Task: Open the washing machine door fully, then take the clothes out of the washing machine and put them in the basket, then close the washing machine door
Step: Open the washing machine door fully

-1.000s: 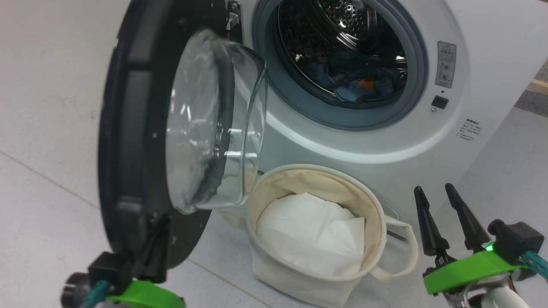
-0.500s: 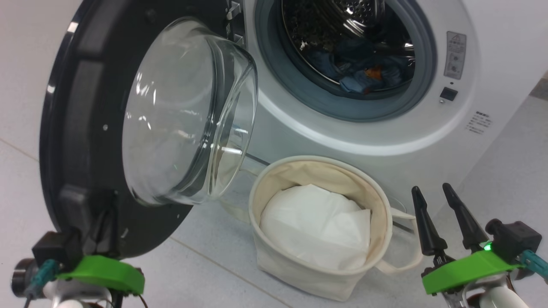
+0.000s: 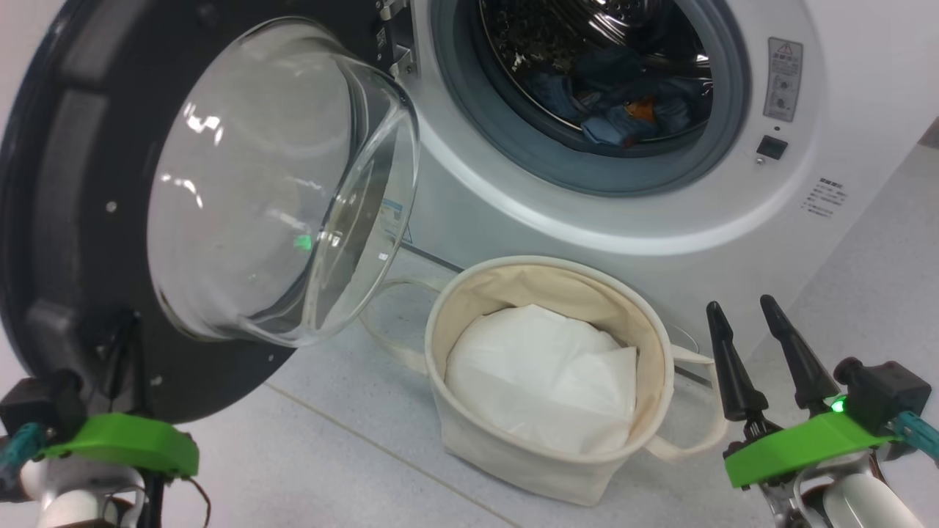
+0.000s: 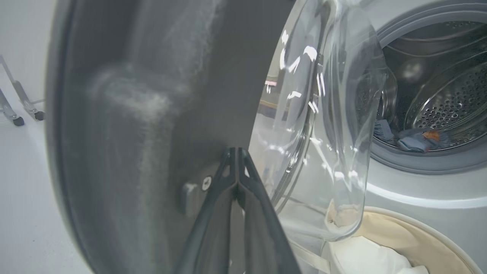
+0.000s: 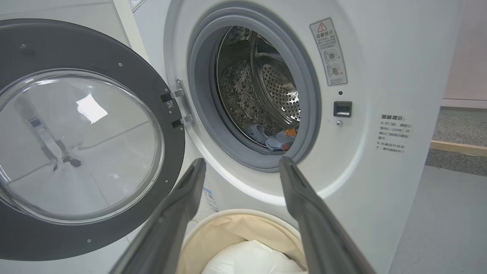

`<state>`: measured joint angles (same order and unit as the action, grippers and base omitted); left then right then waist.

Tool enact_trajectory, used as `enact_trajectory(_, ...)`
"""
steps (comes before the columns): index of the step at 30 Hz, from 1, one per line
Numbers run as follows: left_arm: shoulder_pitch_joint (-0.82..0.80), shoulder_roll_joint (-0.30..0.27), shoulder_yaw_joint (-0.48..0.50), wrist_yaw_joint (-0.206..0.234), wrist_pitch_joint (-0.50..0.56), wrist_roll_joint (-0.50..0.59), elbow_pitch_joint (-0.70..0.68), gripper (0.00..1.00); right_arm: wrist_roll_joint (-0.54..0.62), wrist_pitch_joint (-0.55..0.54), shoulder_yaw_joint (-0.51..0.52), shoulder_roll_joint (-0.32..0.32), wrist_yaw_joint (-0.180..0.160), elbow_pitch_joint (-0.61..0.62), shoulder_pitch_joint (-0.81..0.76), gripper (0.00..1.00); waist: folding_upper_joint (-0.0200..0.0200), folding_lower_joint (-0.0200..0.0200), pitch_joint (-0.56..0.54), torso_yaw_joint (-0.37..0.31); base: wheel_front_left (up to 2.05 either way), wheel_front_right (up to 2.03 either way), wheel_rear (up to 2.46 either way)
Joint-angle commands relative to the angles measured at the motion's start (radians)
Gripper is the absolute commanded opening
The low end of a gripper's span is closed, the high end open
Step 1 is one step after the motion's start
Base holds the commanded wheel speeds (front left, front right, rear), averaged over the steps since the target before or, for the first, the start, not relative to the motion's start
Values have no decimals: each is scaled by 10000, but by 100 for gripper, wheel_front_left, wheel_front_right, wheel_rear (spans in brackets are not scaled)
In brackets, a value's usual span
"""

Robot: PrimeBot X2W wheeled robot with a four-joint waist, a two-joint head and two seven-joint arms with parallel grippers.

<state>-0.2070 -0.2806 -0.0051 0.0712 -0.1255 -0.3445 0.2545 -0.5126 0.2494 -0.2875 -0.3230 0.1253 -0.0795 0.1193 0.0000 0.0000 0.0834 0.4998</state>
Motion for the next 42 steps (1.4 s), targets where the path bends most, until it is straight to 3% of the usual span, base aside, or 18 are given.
enact_trajectory(1, -590, -472, 592, 60, -126, -70, -119, 0, -84, 124, -157, -182, 54, 268, 366, 100, 0, 0, 22, -21, 0, 0, 0)
enact_trajectory(18, -1356, -778, 679, -160, -669, -319, 1724, 0, -201, 124, -187, -209, 54, 179, 402, 100, 0, 0, -148, -69, 0, 0, 0)
enact_trajectory(19, -1362, -786, 663, -163, -712, -303, 1747, 87, -202, 124, -184, -198, 54, 178, 375, 100, 0, 0, -174, -70, 0, 0, 0)
enact_trajectory(20, -1355, -780, 639, -181, -742, -302, 1763, 100, -204, 124, -177, -189, 54, 177, 346, 100, 0, 0, -202, -70, 0, 0, 0)
enact_trajectory(27, -1185, -741, 327, -261, -785, -177, 1432, 100, -222, 124, -131, -125, 54, 179, 190, 100, 0, 0, -405, -61, 0, 0, 0)
enact_trajectory(42, -69, -82, -943, -232, 15, 94, -1737, 100, -365, 124, -27, 108, 54, 313, -83, 100, 0, 0, -907, -765, 0, 0, 0)
